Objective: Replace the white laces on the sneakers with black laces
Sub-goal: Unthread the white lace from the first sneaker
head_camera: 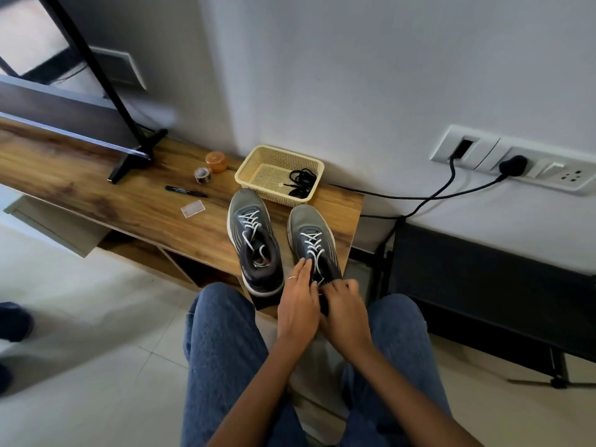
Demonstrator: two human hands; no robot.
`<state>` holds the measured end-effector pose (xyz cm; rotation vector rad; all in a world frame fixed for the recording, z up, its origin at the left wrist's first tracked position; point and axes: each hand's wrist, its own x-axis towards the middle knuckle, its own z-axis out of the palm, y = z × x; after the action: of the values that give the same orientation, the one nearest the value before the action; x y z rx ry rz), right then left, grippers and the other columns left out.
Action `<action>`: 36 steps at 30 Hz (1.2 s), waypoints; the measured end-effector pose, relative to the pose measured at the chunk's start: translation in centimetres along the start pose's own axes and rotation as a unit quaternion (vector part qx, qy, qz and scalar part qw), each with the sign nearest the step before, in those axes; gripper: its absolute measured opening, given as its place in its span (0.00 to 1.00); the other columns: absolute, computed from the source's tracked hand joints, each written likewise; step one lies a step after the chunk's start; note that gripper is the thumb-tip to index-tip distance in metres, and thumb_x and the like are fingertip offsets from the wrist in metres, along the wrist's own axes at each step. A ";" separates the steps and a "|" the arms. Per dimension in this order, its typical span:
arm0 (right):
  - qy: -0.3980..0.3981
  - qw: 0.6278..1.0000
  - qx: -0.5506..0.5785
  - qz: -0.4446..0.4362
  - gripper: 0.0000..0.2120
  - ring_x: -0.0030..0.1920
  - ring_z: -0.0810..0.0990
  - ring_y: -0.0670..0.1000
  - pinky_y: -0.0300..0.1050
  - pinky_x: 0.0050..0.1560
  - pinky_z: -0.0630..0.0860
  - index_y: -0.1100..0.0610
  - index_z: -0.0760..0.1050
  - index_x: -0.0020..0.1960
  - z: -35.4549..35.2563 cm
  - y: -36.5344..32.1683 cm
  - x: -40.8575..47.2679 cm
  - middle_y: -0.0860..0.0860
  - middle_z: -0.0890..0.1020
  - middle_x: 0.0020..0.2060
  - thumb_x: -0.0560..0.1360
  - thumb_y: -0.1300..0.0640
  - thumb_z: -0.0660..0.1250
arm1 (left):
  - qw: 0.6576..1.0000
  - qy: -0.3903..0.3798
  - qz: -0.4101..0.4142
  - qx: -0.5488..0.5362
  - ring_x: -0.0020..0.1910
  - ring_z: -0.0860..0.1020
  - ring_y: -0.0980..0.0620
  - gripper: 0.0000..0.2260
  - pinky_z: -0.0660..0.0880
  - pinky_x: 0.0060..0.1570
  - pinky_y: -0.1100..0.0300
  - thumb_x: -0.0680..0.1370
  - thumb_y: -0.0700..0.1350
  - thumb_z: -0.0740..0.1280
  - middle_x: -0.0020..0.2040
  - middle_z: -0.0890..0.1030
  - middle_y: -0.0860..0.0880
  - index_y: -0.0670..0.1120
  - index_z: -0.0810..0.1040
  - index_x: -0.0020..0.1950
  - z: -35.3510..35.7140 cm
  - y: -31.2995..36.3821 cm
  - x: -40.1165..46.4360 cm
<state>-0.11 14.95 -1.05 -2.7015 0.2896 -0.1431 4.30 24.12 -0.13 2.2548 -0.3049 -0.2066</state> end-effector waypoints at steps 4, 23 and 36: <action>-0.031 0.997 0.073 0.005 0.15 0.59 0.67 0.49 0.40 0.49 0.72 0.53 0.76 0.60 -0.9 0.5 -0.1 0.48 0.74 0.55 0.75 0.51 0.65 | 0.999 -0.015 -0.030 -0.014 0.73 0.63 0.53 0.23 0.59 0.69 0.62 0.82 0.38 0.54 0.75 0.64 0.49 0.49 0.60 0.77 0.6 -0.3 0.4; 0.016 0.988 0.125 0.084 0.06 0.52 0.73 0.49 0.38 0.47 0.64 0.56 0.80 0.51 -2.7 1.6 4.1 0.49 0.77 0.48 0.76 0.59 0.65 | 0.998 0.031 -0.033 0.035 0.65 0.72 0.48 0.20 0.73 0.57 0.53 0.79 0.42 0.65 0.66 0.73 0.48 0.46 0.69 0.71 0.7 0.7 1.7; -0.010 0.995 -0.082 0.051 0.05 0.53 0.75 0.59 0.51 0.40 0.73 0.59 0.80 0.46 -0.3 0.8 6.0 0.55 0.77 0.52 0.72 0.59 0.69 | 0.986 0.025 -0.042 0.161 0.50 0.76 0.46 0.09 0.67 0.37 0.54 0.80 0.49 0.62 0.53 0.76 0.47 0.46 0.72 0.56 0.7 2.1 5.0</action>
<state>5.53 12.76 -0.80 -2.8414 0.4496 -0.0636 8.60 20.85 0.80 2.5913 -0.2297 -0.1518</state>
